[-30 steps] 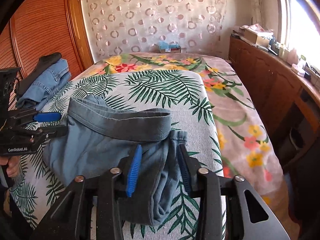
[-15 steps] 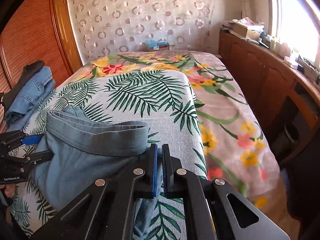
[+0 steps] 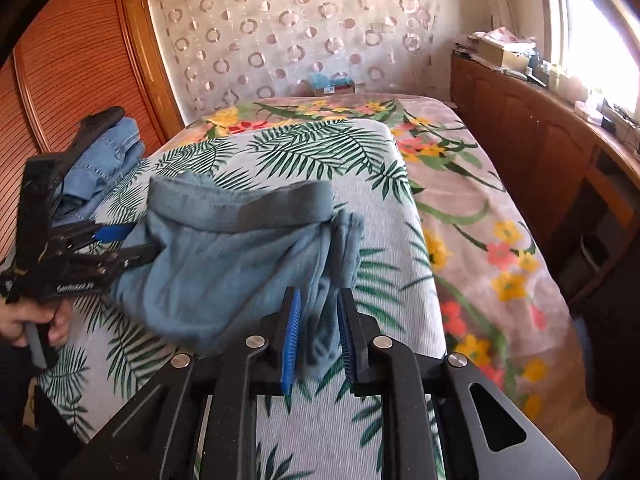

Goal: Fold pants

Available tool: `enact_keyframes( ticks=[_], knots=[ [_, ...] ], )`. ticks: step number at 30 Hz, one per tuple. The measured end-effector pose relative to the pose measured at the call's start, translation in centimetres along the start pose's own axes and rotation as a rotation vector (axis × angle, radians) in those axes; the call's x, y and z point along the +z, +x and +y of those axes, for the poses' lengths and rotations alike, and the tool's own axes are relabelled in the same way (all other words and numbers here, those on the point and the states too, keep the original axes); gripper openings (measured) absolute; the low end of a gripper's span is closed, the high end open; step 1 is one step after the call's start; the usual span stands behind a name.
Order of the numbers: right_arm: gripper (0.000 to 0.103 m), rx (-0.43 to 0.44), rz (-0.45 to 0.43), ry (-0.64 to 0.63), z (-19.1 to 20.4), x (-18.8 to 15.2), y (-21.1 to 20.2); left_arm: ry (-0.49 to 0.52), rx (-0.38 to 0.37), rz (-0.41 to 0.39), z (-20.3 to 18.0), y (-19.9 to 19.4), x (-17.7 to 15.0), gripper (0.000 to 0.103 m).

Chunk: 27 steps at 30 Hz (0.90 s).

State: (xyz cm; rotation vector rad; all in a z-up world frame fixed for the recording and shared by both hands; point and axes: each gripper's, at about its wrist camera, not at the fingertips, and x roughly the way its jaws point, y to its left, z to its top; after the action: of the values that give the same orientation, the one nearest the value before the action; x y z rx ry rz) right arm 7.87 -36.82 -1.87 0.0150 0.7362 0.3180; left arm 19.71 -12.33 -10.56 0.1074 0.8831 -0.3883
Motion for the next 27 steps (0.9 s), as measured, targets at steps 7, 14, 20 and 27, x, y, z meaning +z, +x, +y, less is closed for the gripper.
enact_keyframes(
  ticks=[7,14,20,27],
  knots=[
    [0.025,-0.015,0.027,-0.043,1.0,-0.9,-0.7,0.013,0.017,-0.003,-0.3,0.0,0.0,0.069],
    [0.008,-0.005,0.021,-0.054,0.1,-1.3,-1.2,0.004,0.004,0.001,-0.2,0.1,0.0,0.069],
    [0.008,-0.009,0.033,-0.028,-0.3,-2.1,-1.0,0.005,0.004,0.001,-0.3,0.1,0.0,0.069],
    [0.014,-0.010,0.000,-0.029,0.2,-1.3,-1.9,0.001,0.006,0.002,-0.3,0.2,0.0,0.071]
  ],
)
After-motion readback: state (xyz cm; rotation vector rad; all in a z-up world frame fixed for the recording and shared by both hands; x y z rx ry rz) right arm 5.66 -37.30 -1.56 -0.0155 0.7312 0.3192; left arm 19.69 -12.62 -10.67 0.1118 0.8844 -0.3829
